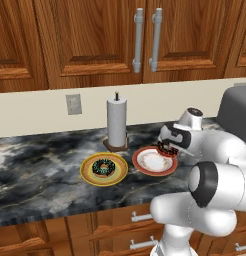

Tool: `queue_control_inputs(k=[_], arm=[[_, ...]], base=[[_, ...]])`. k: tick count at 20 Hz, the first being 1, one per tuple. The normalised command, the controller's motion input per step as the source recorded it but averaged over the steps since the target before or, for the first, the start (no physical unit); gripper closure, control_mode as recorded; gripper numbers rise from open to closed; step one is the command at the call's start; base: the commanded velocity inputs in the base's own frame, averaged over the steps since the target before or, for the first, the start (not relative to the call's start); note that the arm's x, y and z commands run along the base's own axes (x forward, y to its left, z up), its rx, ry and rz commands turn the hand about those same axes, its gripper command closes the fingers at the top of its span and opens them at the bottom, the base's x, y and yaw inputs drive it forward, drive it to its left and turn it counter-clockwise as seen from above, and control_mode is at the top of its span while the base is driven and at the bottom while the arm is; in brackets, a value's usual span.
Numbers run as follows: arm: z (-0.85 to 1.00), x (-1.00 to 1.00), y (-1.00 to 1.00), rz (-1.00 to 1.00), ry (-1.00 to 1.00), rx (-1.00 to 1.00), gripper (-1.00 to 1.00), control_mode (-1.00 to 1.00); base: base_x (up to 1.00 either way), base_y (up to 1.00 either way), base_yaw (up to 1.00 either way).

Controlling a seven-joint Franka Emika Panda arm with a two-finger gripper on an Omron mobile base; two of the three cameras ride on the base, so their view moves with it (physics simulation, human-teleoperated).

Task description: Place the pastries on the plates.

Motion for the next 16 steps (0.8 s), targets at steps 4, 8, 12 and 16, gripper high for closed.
queue_control_inputs(k=[4, 8, 12, 16], arm=[[-0.03, 0.13, 0.38, 0.0, 0.08, 0.0, 1.0, -1.0], [-0.08, -0.03, 0.29, 0.0, 0.09, 0.0, 1.0, -1.0], [-0.18, -0.14, 0.07, 0.0, 0.01, 0.0, 1.0, -1.0], [-0.24, -0.22, 0.06, 0.0, 0.01, 0.0, 1.0, -1.0]], base=[[0.0, 0.0, 0.0], [0.0, 0.0, 0.0], [0.0, 0.0, 0.0], [0.0, 0.0, 0.0]])
